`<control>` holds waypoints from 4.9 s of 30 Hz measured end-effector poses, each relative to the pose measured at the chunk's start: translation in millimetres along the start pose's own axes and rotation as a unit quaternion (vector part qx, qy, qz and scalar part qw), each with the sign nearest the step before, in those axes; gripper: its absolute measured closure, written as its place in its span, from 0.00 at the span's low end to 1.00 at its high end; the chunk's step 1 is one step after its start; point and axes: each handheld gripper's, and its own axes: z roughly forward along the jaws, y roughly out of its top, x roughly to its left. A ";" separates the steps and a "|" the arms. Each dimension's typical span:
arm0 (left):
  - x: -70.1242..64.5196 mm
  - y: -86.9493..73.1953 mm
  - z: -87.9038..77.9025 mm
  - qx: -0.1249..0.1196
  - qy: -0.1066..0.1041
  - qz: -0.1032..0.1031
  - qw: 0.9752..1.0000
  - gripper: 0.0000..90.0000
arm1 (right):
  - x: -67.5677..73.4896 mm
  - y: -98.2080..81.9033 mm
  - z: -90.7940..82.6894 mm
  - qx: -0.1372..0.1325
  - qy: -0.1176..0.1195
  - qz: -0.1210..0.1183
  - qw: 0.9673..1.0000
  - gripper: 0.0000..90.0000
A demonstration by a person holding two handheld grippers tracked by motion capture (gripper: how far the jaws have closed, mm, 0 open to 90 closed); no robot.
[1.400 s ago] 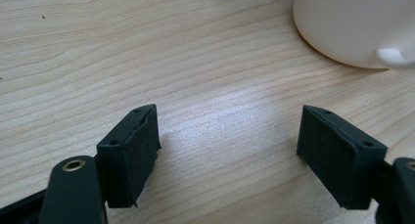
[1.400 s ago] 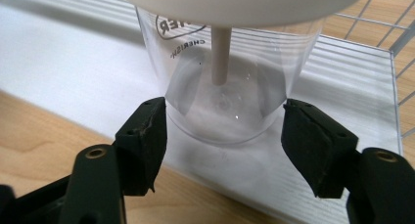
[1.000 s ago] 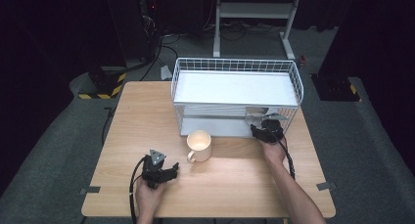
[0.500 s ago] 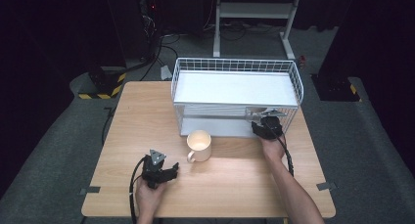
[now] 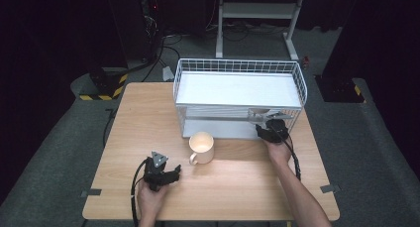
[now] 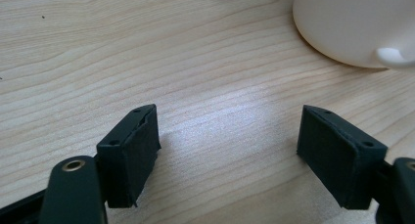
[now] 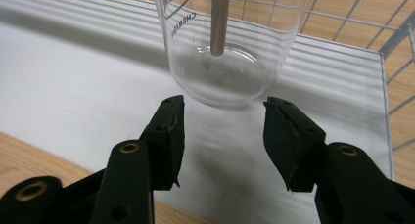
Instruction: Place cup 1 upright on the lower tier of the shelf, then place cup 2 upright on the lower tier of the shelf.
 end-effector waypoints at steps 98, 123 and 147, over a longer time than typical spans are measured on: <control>-3.3 -0.2 -1.0 0.008 -0.005 0.008 1.000 0.19 | -17.7 -113.9 -99.7 0.038 0.037 -0.044 0.998 0.32; -45.2 16.8 -14.3 -0.027 -0.078 0.031 0.996 0.15 | -17.2 -113.8 -99.6 0.039 0.038 -0.044 0.998 0.31; -62.8 51.2 9.5 -0.032 -0.068 0.030 0.997 0.13 | -17.8 -113.7 -98.4 0.046 0.031 -0.039 0.998 0.20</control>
